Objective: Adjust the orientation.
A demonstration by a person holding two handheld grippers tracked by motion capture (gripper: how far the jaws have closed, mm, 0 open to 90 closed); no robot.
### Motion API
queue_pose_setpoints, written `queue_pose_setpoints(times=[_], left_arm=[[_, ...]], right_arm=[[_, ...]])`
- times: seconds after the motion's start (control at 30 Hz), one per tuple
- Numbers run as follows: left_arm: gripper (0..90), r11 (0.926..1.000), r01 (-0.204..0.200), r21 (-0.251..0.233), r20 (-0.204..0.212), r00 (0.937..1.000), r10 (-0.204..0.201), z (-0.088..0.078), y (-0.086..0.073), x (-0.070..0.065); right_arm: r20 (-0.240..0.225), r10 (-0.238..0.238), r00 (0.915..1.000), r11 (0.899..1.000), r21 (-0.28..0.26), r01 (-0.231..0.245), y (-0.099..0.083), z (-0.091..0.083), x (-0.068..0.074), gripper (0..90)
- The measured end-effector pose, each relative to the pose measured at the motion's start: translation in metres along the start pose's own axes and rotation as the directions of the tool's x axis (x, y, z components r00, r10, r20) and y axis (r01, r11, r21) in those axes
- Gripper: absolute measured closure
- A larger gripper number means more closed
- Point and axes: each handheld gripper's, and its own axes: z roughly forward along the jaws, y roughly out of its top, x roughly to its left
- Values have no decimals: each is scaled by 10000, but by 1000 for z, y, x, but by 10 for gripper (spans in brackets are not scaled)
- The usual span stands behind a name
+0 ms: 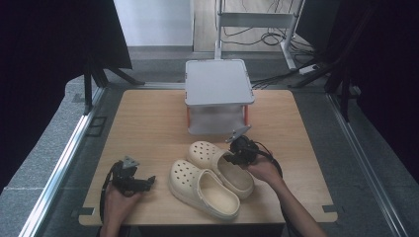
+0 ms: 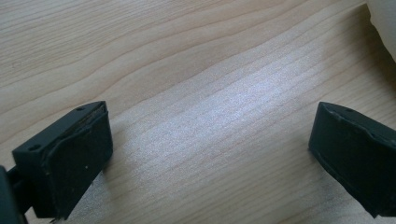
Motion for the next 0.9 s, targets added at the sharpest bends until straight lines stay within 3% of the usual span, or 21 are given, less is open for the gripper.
queue_pose_setpoints(times=[0.13, 0.33, 0.5, 0.67, 0.83, 0.9], left_arm=[[0, 10000, -29, 1, -2, 10000, 29, 0, 0, 0], [0, 10000, -14, -14, -9, 10000, 14, 0, 0, 0], [0, 10000, 25, -7, 9, 10000, -25, 0, 0, 0], [0, 10000, 34, -5, 21, 10000, -34, 0, 0, 0], [0, 10000, 2, -4, -3, 10000, -2, 0, 0, 0], [0, 10000, 4, -2, -1, 10000, -4, 0, 0, 0]], right_arm=[[-378, 745, 9965, 9934, -851, -775, -2, -12, -8, 446], [-45, 535, 9986, 9883, -1429, -536, -5, -40, -5, 203], [18, 252, 9997, 9912, -1298, -248, -15, -54, 6, 126], [-936, 396, 9948, 9891, -1377, -523, -26, -61, 16, 17], [-1633, 139, 9865, 9916, -1250, -347, -31, -56, 30, 0], [-1690, -76, 9856, 9947, -1026, -100, -31, -52, 38, 0]])
